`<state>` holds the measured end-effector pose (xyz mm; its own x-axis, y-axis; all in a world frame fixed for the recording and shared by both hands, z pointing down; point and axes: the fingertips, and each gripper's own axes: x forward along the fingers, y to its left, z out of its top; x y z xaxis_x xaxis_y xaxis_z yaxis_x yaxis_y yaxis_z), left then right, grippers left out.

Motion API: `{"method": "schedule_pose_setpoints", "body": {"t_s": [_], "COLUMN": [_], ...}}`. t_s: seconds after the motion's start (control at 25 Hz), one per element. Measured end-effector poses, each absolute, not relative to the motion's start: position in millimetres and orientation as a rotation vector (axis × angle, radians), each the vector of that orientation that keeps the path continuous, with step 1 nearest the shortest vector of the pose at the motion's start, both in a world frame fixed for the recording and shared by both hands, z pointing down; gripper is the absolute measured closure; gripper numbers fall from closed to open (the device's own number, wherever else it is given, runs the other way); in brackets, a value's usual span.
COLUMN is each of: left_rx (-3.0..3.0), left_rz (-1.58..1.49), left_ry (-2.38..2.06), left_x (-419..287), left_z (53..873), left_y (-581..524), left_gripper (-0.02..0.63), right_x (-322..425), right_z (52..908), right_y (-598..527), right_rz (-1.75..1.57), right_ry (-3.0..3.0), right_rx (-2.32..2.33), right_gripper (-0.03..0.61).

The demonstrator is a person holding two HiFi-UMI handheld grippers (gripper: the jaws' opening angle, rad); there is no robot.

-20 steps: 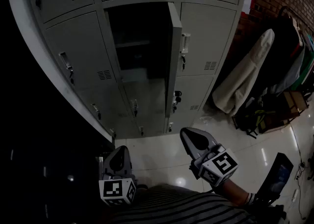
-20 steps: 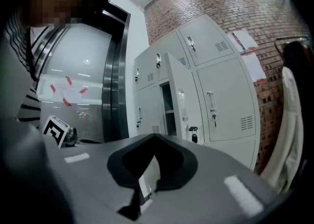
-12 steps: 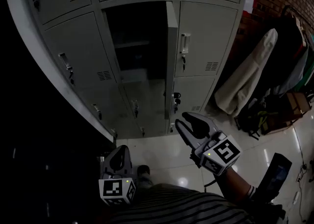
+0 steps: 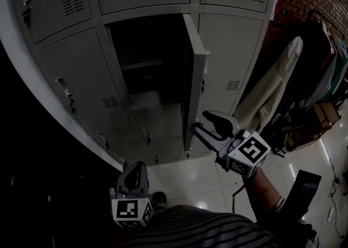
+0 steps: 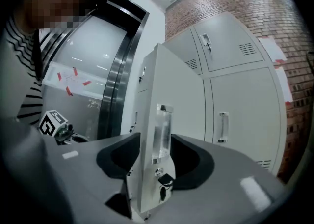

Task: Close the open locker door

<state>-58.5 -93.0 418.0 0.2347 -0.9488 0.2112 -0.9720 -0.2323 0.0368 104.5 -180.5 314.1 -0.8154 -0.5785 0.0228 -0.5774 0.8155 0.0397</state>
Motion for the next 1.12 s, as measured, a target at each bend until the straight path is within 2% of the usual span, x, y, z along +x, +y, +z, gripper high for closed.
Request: {"method": "schedule_pose_setpoints", "body": {"t_s": [0.24, 0.4, 1.12], "left_rx": [2.389, 2.395, 2.289], "left_rz": [0.221, 0.21, 0.197], "left_ry": [-1.786, -1.78, -1.856], "left_x": [-68.3, -82.4, -200.4], "left_z": [417.4, 417.8, 416.8], "left_y": [-128.2, -146.0, -202.7], "left_gripper": [0.609, 0.609, 0.609], "right_x": [78.1, 63.1, -87.5], "right_z": [318.6, 316.8, 322.5], "right_y": [-186.6, -190.4, -266.6], "right_rz": [-0.064, -0.032, 0.015], "right_ry": [-2.945, -2.965, -2.889], "right_rx": [0.853, 0.848, 0.999], "right_gripper": [0.393, 0.433, 0.431]}}
